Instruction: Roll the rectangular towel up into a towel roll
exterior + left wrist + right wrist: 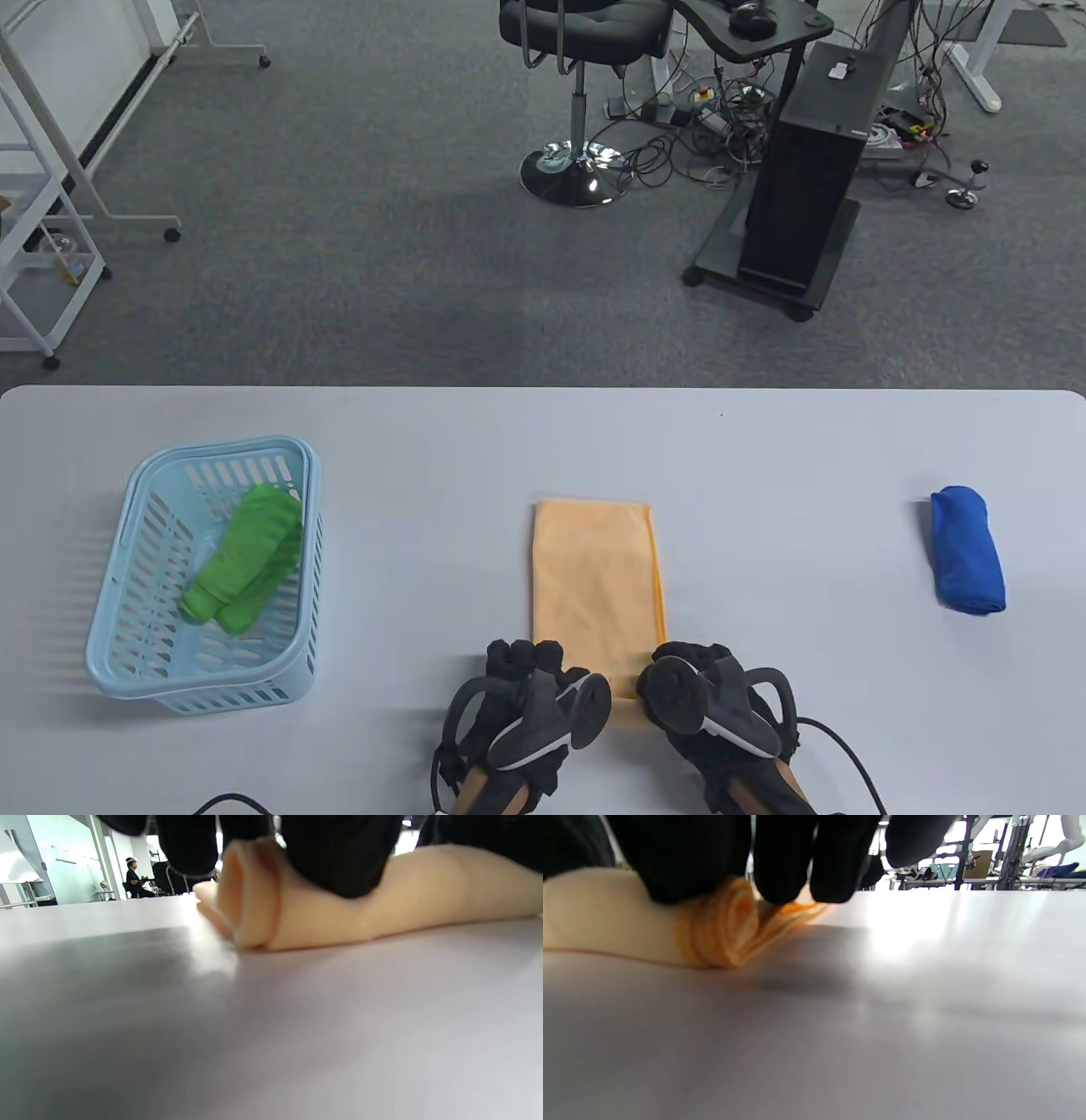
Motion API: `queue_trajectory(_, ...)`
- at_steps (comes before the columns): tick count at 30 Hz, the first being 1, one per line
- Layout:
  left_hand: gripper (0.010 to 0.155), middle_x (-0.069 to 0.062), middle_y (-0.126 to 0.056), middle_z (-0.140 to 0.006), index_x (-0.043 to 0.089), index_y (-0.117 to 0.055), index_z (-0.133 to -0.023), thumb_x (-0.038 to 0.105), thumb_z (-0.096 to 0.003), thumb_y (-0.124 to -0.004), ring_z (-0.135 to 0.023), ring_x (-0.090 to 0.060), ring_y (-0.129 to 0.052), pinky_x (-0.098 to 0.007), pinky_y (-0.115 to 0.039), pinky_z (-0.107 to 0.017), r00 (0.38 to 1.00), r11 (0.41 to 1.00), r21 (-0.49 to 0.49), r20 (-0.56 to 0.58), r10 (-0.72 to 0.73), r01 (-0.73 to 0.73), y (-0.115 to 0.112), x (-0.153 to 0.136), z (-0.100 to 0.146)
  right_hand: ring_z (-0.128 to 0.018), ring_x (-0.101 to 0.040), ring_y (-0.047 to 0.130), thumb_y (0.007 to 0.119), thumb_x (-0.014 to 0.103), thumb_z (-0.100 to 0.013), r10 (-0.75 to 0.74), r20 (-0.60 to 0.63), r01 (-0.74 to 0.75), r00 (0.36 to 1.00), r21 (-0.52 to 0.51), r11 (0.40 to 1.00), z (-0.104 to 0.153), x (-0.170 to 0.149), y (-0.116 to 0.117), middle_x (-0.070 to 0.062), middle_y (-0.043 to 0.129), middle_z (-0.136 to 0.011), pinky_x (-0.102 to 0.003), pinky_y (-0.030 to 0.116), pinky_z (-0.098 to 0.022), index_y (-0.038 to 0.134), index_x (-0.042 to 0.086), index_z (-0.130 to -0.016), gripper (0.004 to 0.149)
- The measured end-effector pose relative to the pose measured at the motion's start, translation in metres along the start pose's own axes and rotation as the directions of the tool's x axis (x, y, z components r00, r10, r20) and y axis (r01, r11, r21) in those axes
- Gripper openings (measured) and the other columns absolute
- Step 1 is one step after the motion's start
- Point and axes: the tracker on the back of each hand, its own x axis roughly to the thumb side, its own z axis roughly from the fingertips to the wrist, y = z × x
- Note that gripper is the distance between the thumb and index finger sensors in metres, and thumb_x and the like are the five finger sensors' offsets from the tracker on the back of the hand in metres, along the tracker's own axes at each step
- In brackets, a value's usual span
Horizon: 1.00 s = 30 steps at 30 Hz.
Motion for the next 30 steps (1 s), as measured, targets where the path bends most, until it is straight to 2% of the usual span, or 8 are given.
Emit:
queue_trajectory(3, 0.045, -0.012, -0.073, -0.098, 0.042, -0.08, -0.087, 0.039, -0.043, -0.072, -0.094, -0.039, -0.064, -0.064, -0.047, -0.07, 0.999, 0.999, -0.034, -0.008, 0.031, -0.031, 0.001, -0.005, 0.001, -0.088, -0.031, 0.075, 0.072, 0.046, -0.03, -0.009, -0.015, 0.01, 1.0, 0.034, 0.999, 0.0, -0.004, 0.001, -0.007, 0.069, -0.094, -0.059, 0.057, -0.067, 0.085, 0.028, -0.08, 0.054)
queue_trajectory(7, 0.062, -0.015, -0.065, -0.103, 0.034, -0.079, -0.091, 0.059, -0.0345, -0.075, -0.096, -0.042, -0.055, -0.067, -0.04, -0.07, 0.993, 0.992, -0.061, 0.041, 0.112, -0.109, -0.002, -0.009, 0.0, -0.091, -0.034, 0.07, 0.079, 0.053, -0.024, -0.033, -0.029, 0.036, 0.999, 0.094, 0.995, -0.001, -0.005, 0.003, -0.009, 0.065, -0.097, -0.061, 0.055, -0.068, 0.081, 0.027, -0.084, 0.065)
queue_trajectory(10, 0.07, -0.013, -0.062, -0.104, 0.032, -0.068, -0.098, 0.057, -0.0337, -0.081, -0.098, -0.043, -0.052, -0.067, -0.039, -0.071, 0.999, 0.988, -0.149, 0.041, 0.035, -0.029, -0.006, -0.005, -0.003, -0.094, -0.034, 0.065, 0.083, 0.055, -0.021, 0.003, -0.02, -0.001, 1.0, 0.139, 0.99, -0.001, -0.001, 0.003, -0.007, 0.06, -0.1, -0.062, 0.052, -0.069, 0.076, 0.028, -0.087, 0.072)
queue_trajectory(11, 0.069, -0.013, -0.063, -0.103, 0.031, -0.067, -0.097, 0.055, -0.034, -0.082, -0.098, -0.042, -0.054, -0.067, -0.041, -0.07, 0.999, 0.991, -0.132, 0.044, -0.004, 0.009, -0.006, -0.003, -0.004, -0.094, -0.034, 0.065, 0.085, 0.053, -0.02, 0.013, -0.019, -0.01, 1.0, 0.132, 0.991, -0.001, 0.0, 0.005, -0.007, 0.06, -0.1, -0.062, 0.052, -0.069, 0.075, 0.027, -0.087, 0.072)
queue_trajectory(14, 0.061, -0.013, -0.072, -0.099, 0.026, -0.075, -0.092, 0.045, -0.0352, -0.085, -0.096, -0.042, -0.061, -0.067, -0.046, -0.069, 0.999, 0.996, -0.082, 0.015, 0.03, -0.029, -0.004, -0.002, -0.004, -0.095, -0.034, 0.064, 0.087, 0.045, -0.023, 0.043, -0.034, -0.038, 0.998, 0.14, 0.989, -0.002, 0.003, 0.006, -0.007, 0.059, -0.1, -0.062, 0.052, -0.069, 0.072, 0.028, -0.087, 0.068)
queue_trajectory(19, 0.054, -0.013, -0.085, -0.091, 0.019, -0.085, -0.085, 0.04, -0.0356, -0.078, -0.09, -0.04, -0.075, -0.066, -0.055, -0.067, 0.999, 0.999, -0.001, 0.018, 0.032, -0.032, -0.002, -0.004, -0.001, -0.091, -0.033, 0.069, 0.079, 0.041, -0.028, -0.053, -0.034, 0.055, 0.998, 0.08, 0.995, -0.002, -0.002, 0.006, -0.008, 0.065, -0.095, -0.06, 0.055, -0.068, 0.08, 0.023, -0.081, 0.056)
queue_trajectory(27, 0.053, -0.011, -0.087, -0.085, 0.018, -0.089, -0.078, 0.042, -0.0363, -0.068, -0.091, -0.04, -0.07, -0.065, -0.05, -0.068, 0.987, 0.986, -0.054, 0.01, 0.159, -0.158, -0.003, -0.014, 0.001, -0.09, -0.032, 0.068, 0.066, 0.044, -0.034, -0.164, -0.047, 0.17, 0.985, 0.193, 0.966, -0.002, -0.011, 0.0, -0.007, 0.065, -0.095, -0.06, 0.054, -0.068, 0.089, 0.021, -0.073, 0.051)
queue_trajectory(30, 0.053, -0.01, -0.086, -0.085, 0.019, -0.09, -0.078, 0.042, -0.0368, -0.066, -0.092, -0.04, -0.068, -0.065, -0.049, -0.069, 0.994, 0.992, -0.056, 0.003, 0.111, -0.111, -0.003, -0.009, -0.001, -0.09, -0.032, 0.066, 0.07, 0.043, -0.033, -0.115, -0.055, 0.121, 0.992, 0.122, 0.985, 0.0, -0.008, -0.002, -0.009, 0.06, -0.097, -0.059, 0.054, -0.068, 0.084, 0.025, -0.081, 0.053)
